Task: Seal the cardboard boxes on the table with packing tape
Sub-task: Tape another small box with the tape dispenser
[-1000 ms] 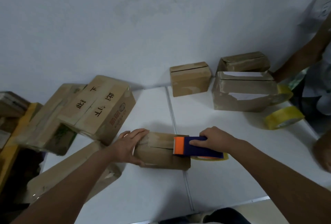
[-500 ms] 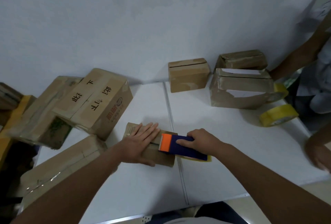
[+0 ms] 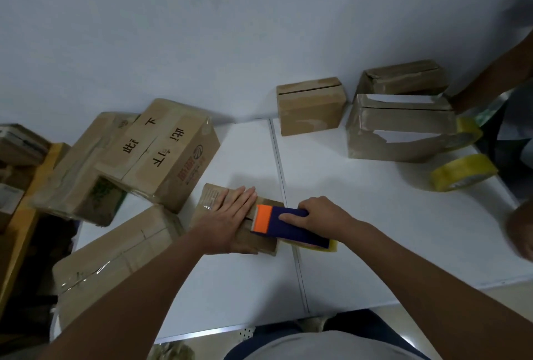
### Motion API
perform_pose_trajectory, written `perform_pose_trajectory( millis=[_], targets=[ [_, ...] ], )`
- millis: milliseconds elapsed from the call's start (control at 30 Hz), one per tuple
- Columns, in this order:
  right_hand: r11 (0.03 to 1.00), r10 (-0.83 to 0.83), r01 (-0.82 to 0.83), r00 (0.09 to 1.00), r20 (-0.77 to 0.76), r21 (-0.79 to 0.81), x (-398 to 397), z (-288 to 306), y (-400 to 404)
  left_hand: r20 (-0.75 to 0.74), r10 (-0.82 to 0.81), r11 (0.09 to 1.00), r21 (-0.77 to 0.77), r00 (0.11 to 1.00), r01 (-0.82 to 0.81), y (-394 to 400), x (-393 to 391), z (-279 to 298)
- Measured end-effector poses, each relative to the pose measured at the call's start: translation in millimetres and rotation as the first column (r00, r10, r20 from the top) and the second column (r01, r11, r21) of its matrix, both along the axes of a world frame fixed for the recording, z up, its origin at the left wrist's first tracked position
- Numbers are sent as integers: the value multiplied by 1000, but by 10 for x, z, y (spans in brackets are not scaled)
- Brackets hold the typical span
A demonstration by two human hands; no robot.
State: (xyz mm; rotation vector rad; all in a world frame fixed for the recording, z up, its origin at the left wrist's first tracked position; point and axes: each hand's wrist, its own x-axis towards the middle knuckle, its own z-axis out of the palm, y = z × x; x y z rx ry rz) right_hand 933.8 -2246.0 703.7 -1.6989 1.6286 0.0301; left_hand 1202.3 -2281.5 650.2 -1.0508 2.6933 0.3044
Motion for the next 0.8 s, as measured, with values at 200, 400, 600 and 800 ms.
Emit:
perform_pose_trajectory(
  millis=[200, 400, 600, 800],
  targets=[
    [998, -52, 54, 998, -26, 43, -501, -102, 188, 29, -7, 1000, -27, 1000, 8, -3, 2, 17],
    [994, -86, 84, 996, 37, 64, -490, -294, 272, 37, -22, 1000, -13, 999, 23, 5, -11, 34],
    [996, -64, 61, 997, 44, 67, -461, -315, 259, 64, -9, 1000, -30, 998, 11, 52, -95, 129],
    [994, -98, 95, 993, 58, 61, -421, -366, 322, -87, 239, 960, 170, 967, -222, 259, -558, 111]
  ],
)
